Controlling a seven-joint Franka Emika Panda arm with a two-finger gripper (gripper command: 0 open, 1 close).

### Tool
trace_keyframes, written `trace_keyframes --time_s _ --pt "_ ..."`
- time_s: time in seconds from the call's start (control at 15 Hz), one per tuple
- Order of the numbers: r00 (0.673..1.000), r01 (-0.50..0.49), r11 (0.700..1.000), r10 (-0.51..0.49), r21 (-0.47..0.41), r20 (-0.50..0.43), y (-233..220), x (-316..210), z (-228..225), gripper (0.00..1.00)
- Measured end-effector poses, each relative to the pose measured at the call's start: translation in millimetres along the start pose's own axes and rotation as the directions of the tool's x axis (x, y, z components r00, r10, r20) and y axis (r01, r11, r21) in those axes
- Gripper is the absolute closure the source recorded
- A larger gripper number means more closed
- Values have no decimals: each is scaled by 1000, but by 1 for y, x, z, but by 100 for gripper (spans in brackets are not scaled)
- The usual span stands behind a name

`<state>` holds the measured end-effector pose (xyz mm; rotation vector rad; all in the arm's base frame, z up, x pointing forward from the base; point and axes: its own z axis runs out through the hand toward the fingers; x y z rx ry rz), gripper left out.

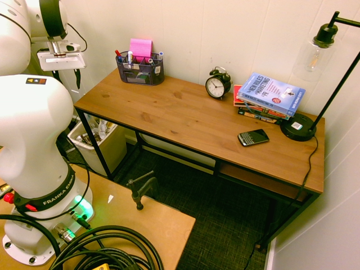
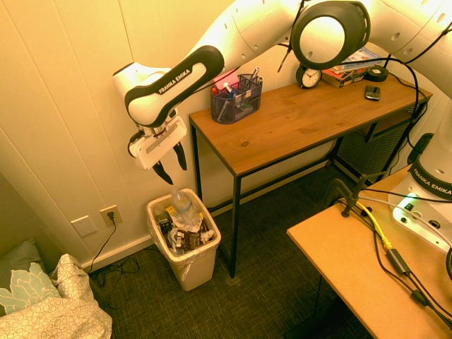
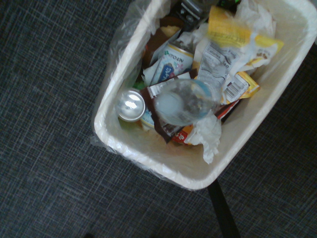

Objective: Throw the bottle in the trash bin

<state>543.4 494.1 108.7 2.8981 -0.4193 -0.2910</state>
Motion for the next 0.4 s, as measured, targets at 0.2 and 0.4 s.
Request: trace_keyframes --time_s 0.2,0.4 --pt "997 -49 996 53 77 -53 4 -2 -29 0" --pt "977 -142 974 167 176 -135 33 7 -104 0"
